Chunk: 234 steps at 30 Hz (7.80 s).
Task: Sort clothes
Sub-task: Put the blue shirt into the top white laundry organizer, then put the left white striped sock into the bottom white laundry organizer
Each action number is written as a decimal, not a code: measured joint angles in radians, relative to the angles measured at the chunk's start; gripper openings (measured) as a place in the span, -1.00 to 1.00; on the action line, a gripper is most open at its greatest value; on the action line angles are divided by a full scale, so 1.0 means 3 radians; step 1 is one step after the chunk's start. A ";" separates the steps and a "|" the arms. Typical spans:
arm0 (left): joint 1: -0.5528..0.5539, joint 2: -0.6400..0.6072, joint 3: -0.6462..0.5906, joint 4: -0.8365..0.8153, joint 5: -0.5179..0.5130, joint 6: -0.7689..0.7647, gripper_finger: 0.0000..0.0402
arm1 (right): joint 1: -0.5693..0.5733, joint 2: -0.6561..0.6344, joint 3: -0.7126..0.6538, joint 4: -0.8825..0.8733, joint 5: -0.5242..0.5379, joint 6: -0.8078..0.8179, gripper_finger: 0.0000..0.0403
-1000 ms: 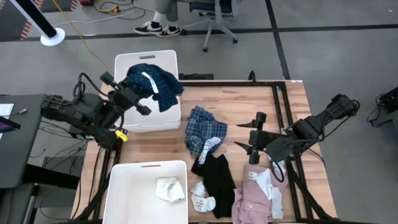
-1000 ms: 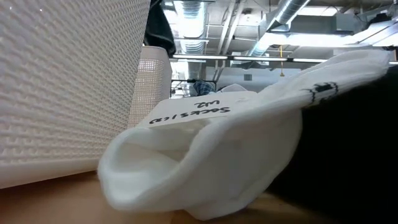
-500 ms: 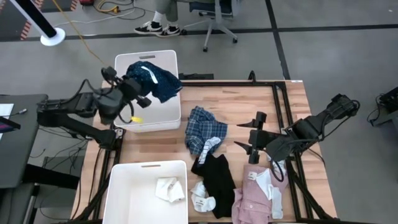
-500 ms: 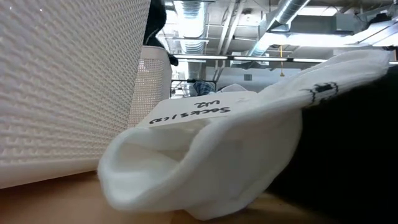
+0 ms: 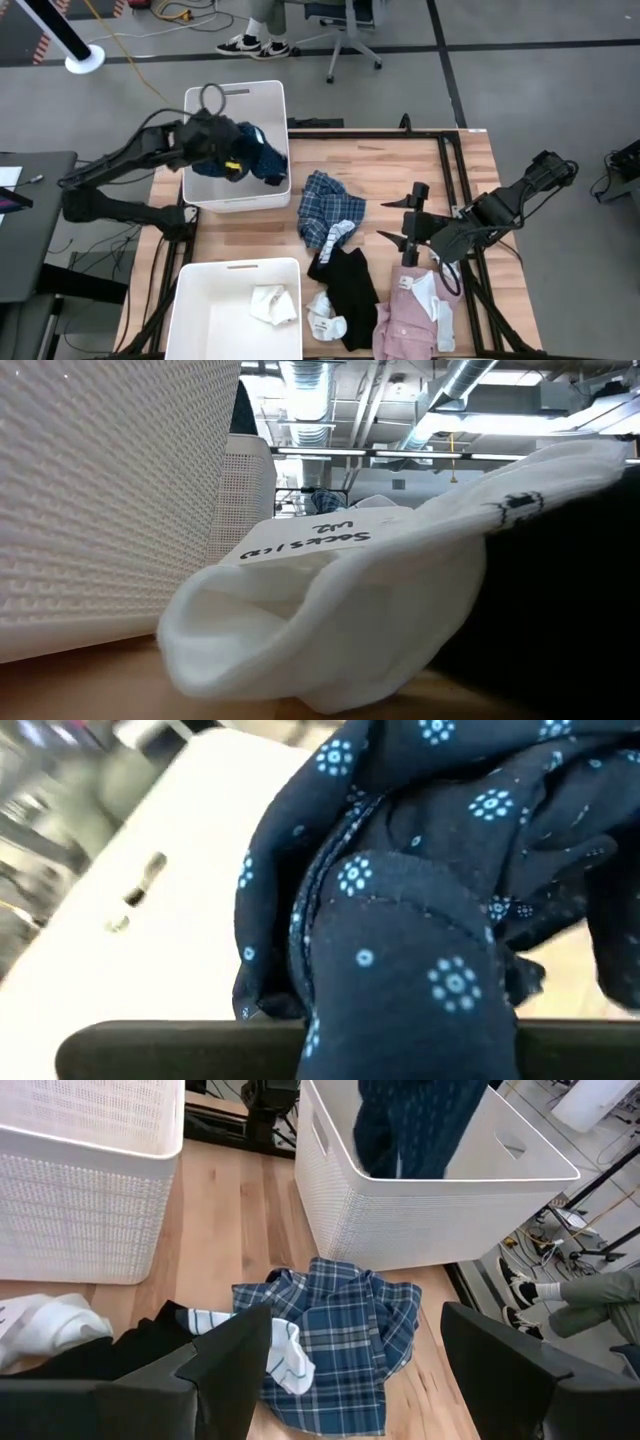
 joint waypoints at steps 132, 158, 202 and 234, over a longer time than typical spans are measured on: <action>0.1263 0.2989 0.1722 -0.1812 0.1670 0.0119 0.09 | 0.0145 0.0034 -0.0504 0.0224 -0.0011 0.0059 0.51; 0.0940 0.1585 0.2426 -0.1716 0.1689 0.0087 0.09 | 0.0146 0.0034 -0.0504 0.0197 -0.0011 0.0052 0.51; -0.2724 -0.0181 0.0692 0.0110 -0.0051 -0.0284 0.08 | 0.0144 0.0061 -0.0502 0.0465 -0.0103 0.0210 0.51; -0.3774 -0.0672 -0.1715 0.3186 -0.0010 0.0335 0.08 | -0.1298 0.1304 -0.0501 0.0892 -0.1493 -0.0362 0.51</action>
